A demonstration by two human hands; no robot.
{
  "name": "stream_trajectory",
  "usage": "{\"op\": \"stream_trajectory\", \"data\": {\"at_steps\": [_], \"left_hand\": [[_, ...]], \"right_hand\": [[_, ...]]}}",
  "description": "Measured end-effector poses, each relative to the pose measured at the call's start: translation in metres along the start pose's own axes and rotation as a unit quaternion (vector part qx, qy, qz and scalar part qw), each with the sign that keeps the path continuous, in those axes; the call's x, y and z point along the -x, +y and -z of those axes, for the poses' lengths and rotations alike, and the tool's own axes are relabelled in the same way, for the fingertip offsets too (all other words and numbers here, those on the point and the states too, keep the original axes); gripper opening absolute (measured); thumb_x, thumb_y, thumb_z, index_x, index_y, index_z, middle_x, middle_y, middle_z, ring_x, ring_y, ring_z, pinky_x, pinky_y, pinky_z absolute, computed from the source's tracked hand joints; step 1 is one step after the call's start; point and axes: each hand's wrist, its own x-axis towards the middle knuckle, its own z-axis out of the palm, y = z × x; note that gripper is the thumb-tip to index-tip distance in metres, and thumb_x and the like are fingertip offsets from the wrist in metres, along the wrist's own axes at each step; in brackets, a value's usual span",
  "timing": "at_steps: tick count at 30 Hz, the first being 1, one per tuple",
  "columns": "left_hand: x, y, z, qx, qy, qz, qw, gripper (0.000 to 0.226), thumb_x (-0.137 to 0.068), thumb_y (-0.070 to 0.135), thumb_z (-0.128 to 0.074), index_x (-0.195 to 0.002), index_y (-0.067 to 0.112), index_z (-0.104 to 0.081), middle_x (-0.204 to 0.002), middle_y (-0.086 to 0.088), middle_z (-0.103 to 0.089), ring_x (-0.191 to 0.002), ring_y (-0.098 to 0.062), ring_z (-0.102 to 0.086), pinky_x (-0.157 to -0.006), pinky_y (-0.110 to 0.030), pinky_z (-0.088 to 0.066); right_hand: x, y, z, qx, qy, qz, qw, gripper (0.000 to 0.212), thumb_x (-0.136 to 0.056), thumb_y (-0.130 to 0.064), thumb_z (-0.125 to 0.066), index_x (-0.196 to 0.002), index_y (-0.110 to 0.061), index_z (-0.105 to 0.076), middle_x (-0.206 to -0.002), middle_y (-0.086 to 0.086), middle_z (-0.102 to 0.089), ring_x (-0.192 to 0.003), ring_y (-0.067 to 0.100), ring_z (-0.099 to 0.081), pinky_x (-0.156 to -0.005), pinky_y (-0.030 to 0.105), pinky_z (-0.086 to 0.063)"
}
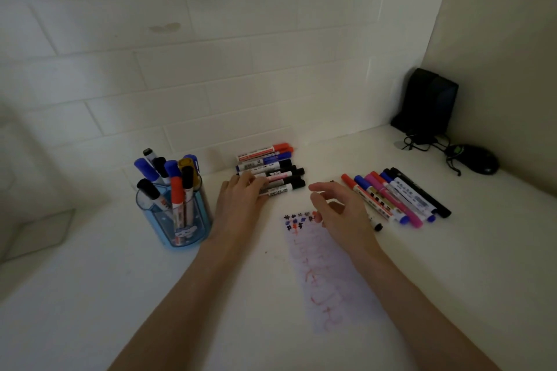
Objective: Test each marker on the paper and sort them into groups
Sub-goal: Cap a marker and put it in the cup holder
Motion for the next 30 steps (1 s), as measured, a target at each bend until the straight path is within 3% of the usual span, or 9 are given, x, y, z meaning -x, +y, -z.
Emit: {"op": "stream_trajectory", "data": {"at_steps": [5, 13, 18, 21, 24, 26, 27, 29, 30], "left_hand": [[-0.001, 0.001, -0.001, -0.045, -0.011, 0.030, 0.998, 0.040, -0.100, 0.046, -0.051, -0.130, 0.021, -0.050, -0.141, -0.006, -0.043, -0.126, -0.027, -0.041, -0.105, -0.040, -0.033], [0.005, 0.005, 0.005, -0.028, -0.017, -0.016, 0.999, 0.035, -0.104, 0.045, -0.043, -0.124, 0.021, -0.058, -0.131, 0.000, -0.047, -0.122, -0.022, -0.040, -0.102, -0.036, -0.031], [0.017, 0.026, 0.028, 0.124, 0.014, -0.036, 0.992, 0.026, -0.098, 0.049, -0.053, -0.097, 0.027, -0.067, -0.097, 0.011, -0.060, -0.094, -0.009, -0.052, -0.090, -0.031, -0.034], [0.025, 0.035, 0.037, 0.230, -0.036, -0.030, 0.972, 0.026, -0.091, 0.055, -0.058, -0.086, 0.032, -0.068, -0.085, 0.015, -0.062, -0.081, -0.001, -0.055, -0.076, -0.023, -0.041], [0.029, 0.036, 0.043, 0.352, -0.091, -0.009, 0.932, 0.046, -0.087, 0.074, -0.045, -0.089, 0.035, -0.069, -0.089, 0.017, -0.065, -0.086, -0.001, -0.059, -0.068, -0.015, -0.041], [0.030, 0.035, 0.045, 0.461, -0.109, 0.005, 0.881, 0.059, -0.093, 0.074, -0.032, -0.113, 0.032, -0.069, -0.106, 0.017, -0.068, -0.098, -0.001, -0.062, -0.074, -0.012, -0.045], [0.031, 0.034, 0.044, 0.470, -0.107, -0.011, 0.876, 0.056, -0.097, 0.067, -0.032, -0.127, 0.031, -0.063, -0.118, 0.018, -0.066, -0.107, -0.001, -0.061, -0.079, -0.014, -0.047], [0.033, 0.033, 0.039, 0.422, -0.095, -0.058, 0.900, 0.047, -0.101, 0.051, -0.042, -0.143, 0.030, -0.051, -0.130, 0.020, -0.061, -0.115, 0.002, -0.058, -0.084, -0.014, -0.048], [0.035, 0.035, 0.036, 0.396, -0.088, -0.069, 0.912, 0.044, -0.101, 0.046, -0.048, -0.142, 0.031, -0.051, -0.126, 0.020, -0.063, -0.112, 0.005, -0.058, -0.083, -0.010, -0.046]], "right_hand": [[-0.001, 0.002, 0.001, 0.022, 0.006, 0.008, 1.000, 0.018, -0.100, -0.019, -0.066, -0.106, -0.034, -0.073, -0.085, -0.012, -0.071, -0.064, 0.009, -0.069, -0.059, 0.017, -0.052], [-0.001, 0.003, 0.001, 0.098, 0.011, 0.040, 0.994, 0.021, -0.098, -0.018, -0.071, -0.115, -0.030, -0.071, -0.089, -0.006, -0.068, -0.069, 0.011, -0.068, -0.064, 0.023, -0.054], [0.007, -0.001, -0.001, 0.328, 0.000, 0.202, 0.923, 0.048, -0.091, -0.025, -0.078, -0.136, -0.031, -0.062, -0.093, -0.011, -0.056, -0.070, 0.002, -0.051, -0.060, 0.020, -0.045], [0.010, -0.003, -0.001, 0.369, 0.016, 0.265, 0.891, 0.033, -0.087, -0.022, -0.084, -0.119, -0.020, -0.074, -0.099, -0.003, -0.065, -0.080, 0.009, -0.060, -0.066, 0.022, -0.050], [0.008, -0.008, 0.005, 0.406, 0.043, 0.297, 0.863, 0.022, -0.086, -0.019, -0.083, -0.106, -0.016, -0.076, -0.093, 0.000, -0.068, -0.077, 0.015, -0.064, -0.062, 0.030, -0.055], [0.007, -0.013, 0.008, 0.384, 0.059, 0.278, 0.879, 0.013, -0.092, -0.022, -0.078, -0.104, -0.017, -0.075, -0.086, -0.005, -0.069, -0.070, 0.010, -0.062, -0.061, 0.027, -0.054], [0.006, -0.017, 0.009, 0.325, 0.064, 0.245, 0.911, 0.008, -0.096, -0.025, -0.074, -0.101, -0.020, -0.074, -0.081, -0.012, -0.069, -0.066, 0.007, -0.062, -0.060, 0.021, -0.052], [0.003, -0.022, 0.007, 0.157, 0.044, 0.139, 0.977, 0.011, -0.101, -0.030, -0.068, -0.093, -0.023, -0.073, -0.069, -0.015, -0.069, -0.062, 0.004, -0.066, -0.058, 0.014, -0.051], [0.004, -0.025, 0.006, 0.099, 0.024, 0.101, 0.990, 0.017, -0.101, -0.030, -0.066, -0.088, -0.021, -0.073, -0.066, -0.012, -0.070, -0.058, 0.004, -0.066, -0.057, 0.014, -0.050]]}}
